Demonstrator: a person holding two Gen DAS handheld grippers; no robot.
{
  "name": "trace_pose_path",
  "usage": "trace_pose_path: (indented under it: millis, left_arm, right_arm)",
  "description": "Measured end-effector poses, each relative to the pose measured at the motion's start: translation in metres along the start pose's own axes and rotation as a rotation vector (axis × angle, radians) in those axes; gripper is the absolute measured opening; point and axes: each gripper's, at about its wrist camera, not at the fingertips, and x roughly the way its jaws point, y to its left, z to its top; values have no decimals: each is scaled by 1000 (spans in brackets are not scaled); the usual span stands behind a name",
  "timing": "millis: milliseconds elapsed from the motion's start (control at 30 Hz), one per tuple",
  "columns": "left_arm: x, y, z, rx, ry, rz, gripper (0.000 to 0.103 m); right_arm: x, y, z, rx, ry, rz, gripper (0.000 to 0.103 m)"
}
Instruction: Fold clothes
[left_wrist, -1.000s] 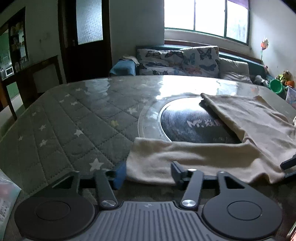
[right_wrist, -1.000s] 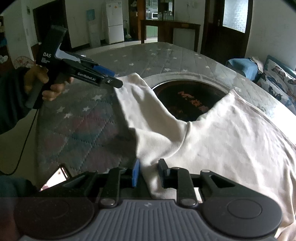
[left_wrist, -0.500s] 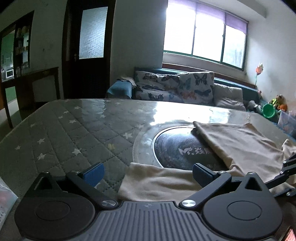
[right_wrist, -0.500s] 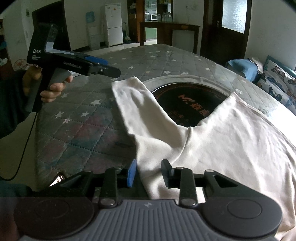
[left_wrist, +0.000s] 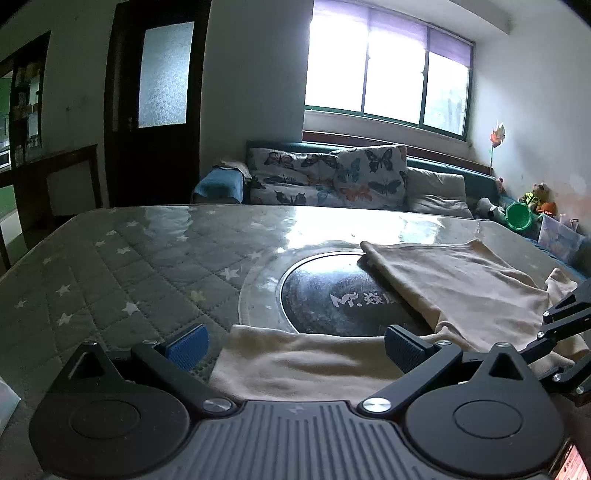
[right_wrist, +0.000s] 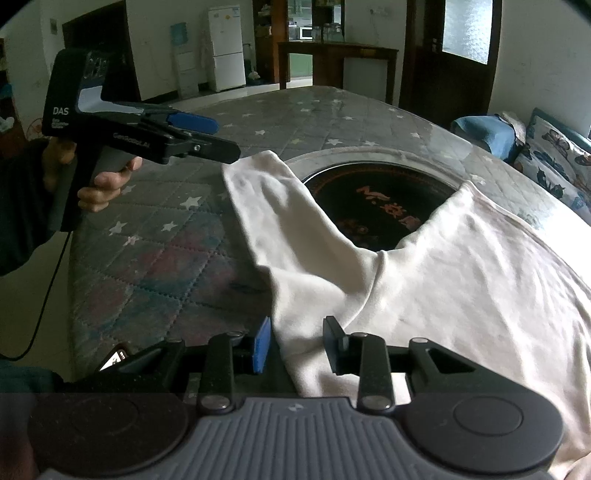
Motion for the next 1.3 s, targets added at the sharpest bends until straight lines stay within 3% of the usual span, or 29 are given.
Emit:
trace_pose_path:
  millis: [433,833,1133,1200,1233,1300]
  left_arm:
    - [9,0,-8,87,51,29,103]
    - [37,23,-3,23,104,60,101]
    - [65,34,6,16,140,42,77]
    - [70,35,6,18,150,45,63]
    - [72,36,5,18,154,41,49]
    - [73,35,4,19,149,44,37]
  right_arm:
    - [5,9,0,-27,21,33,32]
    - [16,9,10,-21,13,38,32]
    - [18,9,11,-14,9,43,32]
    - [18,7,11,-6,5,42,32]
    - [18,7,11,-3,4,43,32]
    - [19,6,12,0,1,43,32]
